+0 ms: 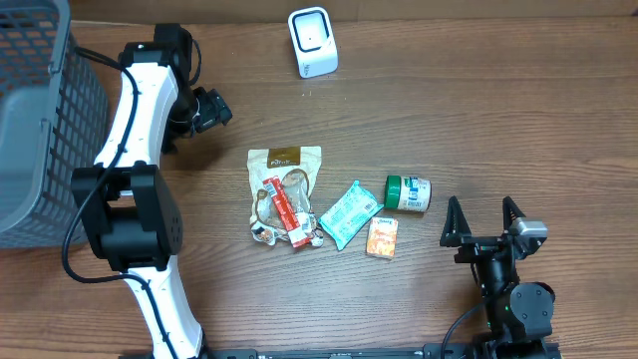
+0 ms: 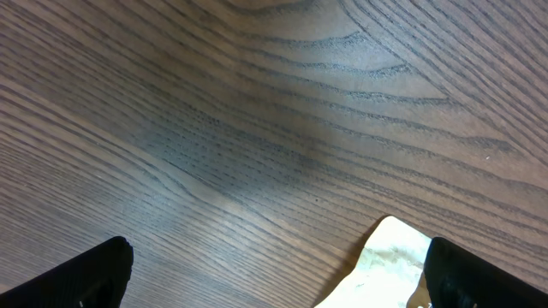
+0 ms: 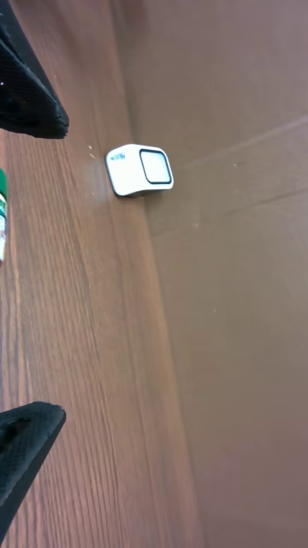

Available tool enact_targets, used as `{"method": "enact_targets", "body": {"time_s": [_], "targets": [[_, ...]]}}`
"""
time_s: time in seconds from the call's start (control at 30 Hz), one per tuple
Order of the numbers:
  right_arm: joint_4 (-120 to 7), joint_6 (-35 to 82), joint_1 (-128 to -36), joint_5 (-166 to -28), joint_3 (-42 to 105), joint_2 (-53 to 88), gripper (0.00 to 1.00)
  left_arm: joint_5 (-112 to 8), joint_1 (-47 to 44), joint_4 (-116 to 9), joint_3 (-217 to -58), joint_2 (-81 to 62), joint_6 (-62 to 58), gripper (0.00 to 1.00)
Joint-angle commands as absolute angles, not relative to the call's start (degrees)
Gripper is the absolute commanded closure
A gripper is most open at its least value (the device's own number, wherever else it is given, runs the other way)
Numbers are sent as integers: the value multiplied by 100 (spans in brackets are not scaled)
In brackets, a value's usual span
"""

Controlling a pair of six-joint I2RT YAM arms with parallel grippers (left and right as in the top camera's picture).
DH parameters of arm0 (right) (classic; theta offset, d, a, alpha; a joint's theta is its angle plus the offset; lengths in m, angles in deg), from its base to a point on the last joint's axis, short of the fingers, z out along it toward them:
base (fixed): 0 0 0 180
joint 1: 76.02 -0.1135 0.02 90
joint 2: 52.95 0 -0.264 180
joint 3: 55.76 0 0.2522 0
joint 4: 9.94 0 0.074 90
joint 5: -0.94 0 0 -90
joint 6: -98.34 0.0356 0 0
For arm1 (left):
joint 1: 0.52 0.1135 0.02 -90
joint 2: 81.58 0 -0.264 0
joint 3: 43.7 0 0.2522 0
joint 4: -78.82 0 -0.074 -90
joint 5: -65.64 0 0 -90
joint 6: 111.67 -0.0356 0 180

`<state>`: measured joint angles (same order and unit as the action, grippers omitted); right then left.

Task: Scan the item barcode
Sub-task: 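Move the right gripper up and over toward the green-lidded jar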

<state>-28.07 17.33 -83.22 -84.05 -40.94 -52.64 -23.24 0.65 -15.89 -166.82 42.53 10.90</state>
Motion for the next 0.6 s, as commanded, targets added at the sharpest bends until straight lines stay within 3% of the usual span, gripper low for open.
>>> {"method": "enact_targets", "body": {"time_s": [0.0,0.23,0.4,0.57], "targets": [[-2684,1714,-8305,-7902,-4153,-5279,0,-2245,73,-1594,-16780,4164,1023,0],[-2743,2284,-8307,-8011,-4153,-5277,0,-2245,73,-1596,-16780,4164,1023,0],[-2684,3316,-8307,-9508,-4153,-5277,0,-2245,73,-1596,-16780,4164,1023,0],[-2542,3572,-8307,-9777,-3935,-5277,0,-2245,73,-1596,-16780,4164,1023,0]]}}
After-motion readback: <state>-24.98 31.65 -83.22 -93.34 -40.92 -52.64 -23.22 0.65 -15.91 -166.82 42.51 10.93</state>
